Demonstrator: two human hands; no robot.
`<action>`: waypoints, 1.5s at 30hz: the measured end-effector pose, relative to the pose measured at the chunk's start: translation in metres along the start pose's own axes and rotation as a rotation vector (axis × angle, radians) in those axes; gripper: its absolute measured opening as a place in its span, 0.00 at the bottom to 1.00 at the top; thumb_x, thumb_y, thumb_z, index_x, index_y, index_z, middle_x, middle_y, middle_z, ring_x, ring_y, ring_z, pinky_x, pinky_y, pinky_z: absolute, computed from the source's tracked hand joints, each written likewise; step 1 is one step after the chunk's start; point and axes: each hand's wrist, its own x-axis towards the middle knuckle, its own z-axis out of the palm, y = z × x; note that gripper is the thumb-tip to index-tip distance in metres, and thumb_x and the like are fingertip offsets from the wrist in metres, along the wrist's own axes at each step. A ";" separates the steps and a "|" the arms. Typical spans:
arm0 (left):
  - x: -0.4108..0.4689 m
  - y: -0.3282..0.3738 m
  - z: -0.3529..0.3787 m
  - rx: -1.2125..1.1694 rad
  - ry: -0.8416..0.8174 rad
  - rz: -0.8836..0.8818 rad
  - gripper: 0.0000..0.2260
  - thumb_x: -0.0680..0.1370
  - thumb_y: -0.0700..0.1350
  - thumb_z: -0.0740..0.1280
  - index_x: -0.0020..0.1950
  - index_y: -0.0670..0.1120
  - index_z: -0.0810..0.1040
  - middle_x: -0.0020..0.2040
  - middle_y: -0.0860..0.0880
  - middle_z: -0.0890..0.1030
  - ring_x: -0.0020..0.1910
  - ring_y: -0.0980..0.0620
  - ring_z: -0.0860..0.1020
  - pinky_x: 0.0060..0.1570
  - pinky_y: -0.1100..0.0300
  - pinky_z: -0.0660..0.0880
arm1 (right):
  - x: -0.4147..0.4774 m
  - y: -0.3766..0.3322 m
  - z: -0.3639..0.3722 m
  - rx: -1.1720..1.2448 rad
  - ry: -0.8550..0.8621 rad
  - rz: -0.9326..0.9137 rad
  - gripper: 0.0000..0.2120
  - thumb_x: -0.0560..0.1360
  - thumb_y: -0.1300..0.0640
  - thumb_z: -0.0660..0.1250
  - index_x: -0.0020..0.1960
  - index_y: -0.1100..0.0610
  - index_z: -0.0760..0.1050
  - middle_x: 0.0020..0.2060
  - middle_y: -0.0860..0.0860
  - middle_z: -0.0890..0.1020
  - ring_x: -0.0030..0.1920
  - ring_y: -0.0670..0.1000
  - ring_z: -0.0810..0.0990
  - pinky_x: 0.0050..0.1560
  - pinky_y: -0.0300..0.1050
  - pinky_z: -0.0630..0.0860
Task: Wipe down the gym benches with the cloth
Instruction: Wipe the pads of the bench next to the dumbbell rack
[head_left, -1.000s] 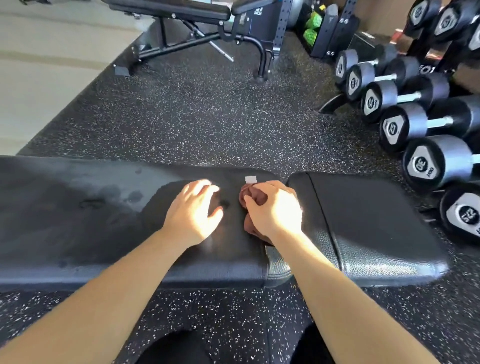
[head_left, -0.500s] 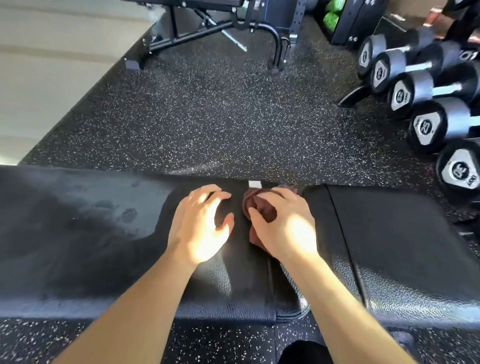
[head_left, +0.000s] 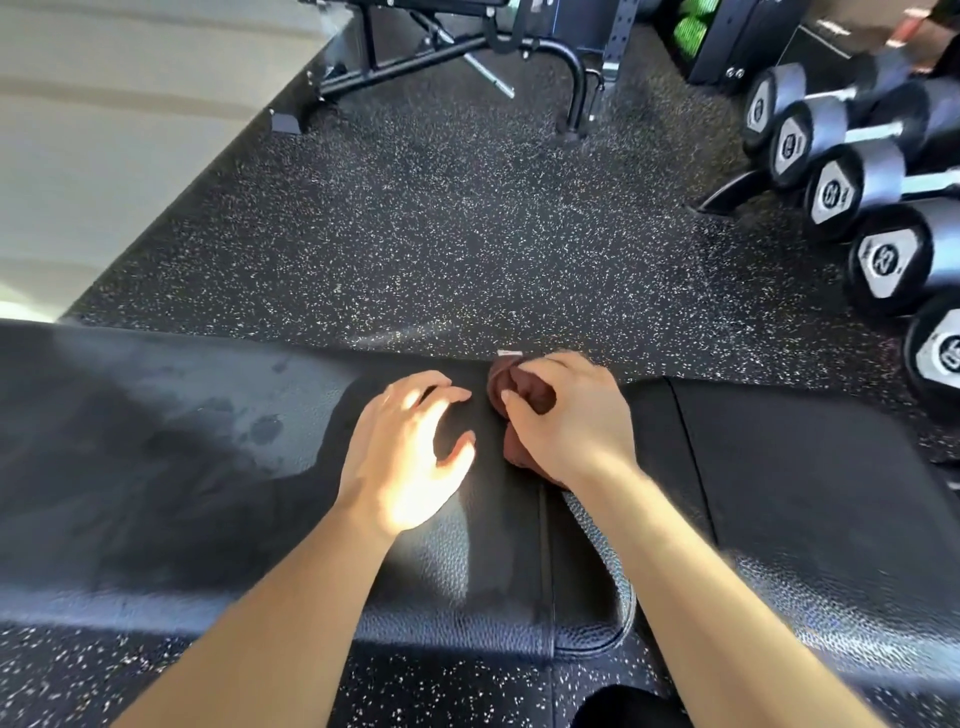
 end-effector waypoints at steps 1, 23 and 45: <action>0.000 0.000 0.000 0.005 -0.001 0.002 0.17 0.72 0.53 0.65 0.60 0.52 0.76 0.61 0.53 0.75 0.62 0.51 0.72 0.63 0.54 0.66 | -0.011 0.002 -0.001 -0.009 0.003 -0.022 0.13 0.72 0.44 0.66 0.56 0.44 0.77 0.59 0.44 0.77 0.60 0.54 0.72 0.57 0.56 0.73; 0.000 0.001 0.002 0.008 0.040 0.005 0.15 0.72 0.51 0.67 0.58 0.52 0.77 0.60 0.54 0.76 0.62 0.52 0.72 0.62 0.56 0.66 | 0.017 0.011 -0.004 0.092 0.009 -0.089 0.13 0.71 0.47 0.68 0.55 0.45 0.78 0.56 0.44 0.78 0.57 0.54 0.73 0.58 0.57 0.72; -0.018 -0.049 -0.025 -0.101 -0.128 0.261 0.17 0.73 0.49 0.65 0.62 0.49 0.75 0.66 0.50 0.73 0.66 0.49 0.69 0.67 0.54 0.60 | -0.065 -0.048 0.018 -0.103 0.225 0.237 0.11 0.70 0.47 0.69 0.52 0.47 0.81 0.53 0.49 0.80 0.57 0.54 0.76 0.57 0.48 0.74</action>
